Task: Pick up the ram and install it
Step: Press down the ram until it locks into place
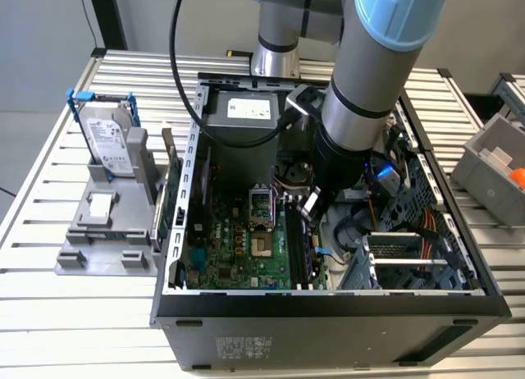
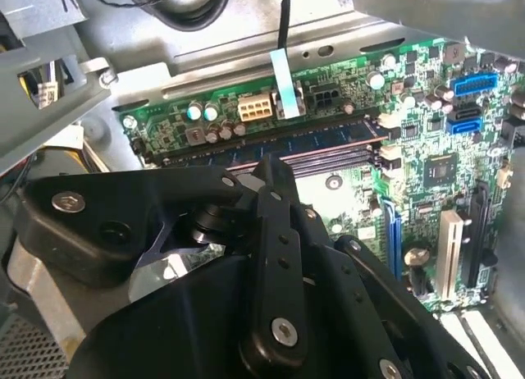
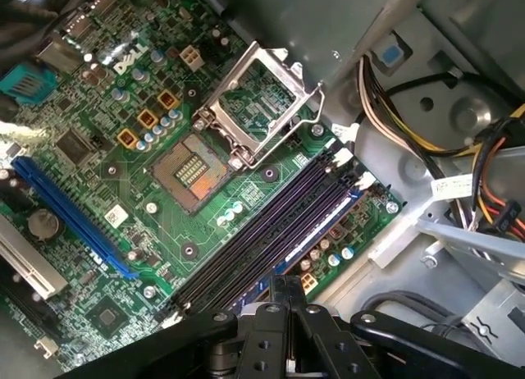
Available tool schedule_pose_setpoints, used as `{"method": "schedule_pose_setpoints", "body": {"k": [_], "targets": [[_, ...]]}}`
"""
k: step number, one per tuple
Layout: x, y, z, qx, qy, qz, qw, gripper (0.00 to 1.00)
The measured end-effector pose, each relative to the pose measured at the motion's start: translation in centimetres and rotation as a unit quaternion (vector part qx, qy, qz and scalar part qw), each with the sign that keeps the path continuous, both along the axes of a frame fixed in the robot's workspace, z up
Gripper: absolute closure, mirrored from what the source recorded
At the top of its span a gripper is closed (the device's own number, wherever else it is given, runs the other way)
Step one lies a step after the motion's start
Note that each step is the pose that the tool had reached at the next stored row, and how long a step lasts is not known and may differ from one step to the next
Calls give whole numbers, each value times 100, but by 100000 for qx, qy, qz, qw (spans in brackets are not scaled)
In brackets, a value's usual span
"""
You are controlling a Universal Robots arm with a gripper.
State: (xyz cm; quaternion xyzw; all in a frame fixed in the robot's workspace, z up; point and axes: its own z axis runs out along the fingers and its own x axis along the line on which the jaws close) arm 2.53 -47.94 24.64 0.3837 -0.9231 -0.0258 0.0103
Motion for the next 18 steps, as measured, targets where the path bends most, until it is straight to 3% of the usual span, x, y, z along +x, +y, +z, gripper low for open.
{"method": "schedule_pose_setpoints", "body": {"k": [5,10,18], "targets": [[1,0,0,165,-48,2165,99976,100],[2,0,1,524,-109,4519,99896,100],[5,0,0,1509,-178,8685,99611,100]]}}
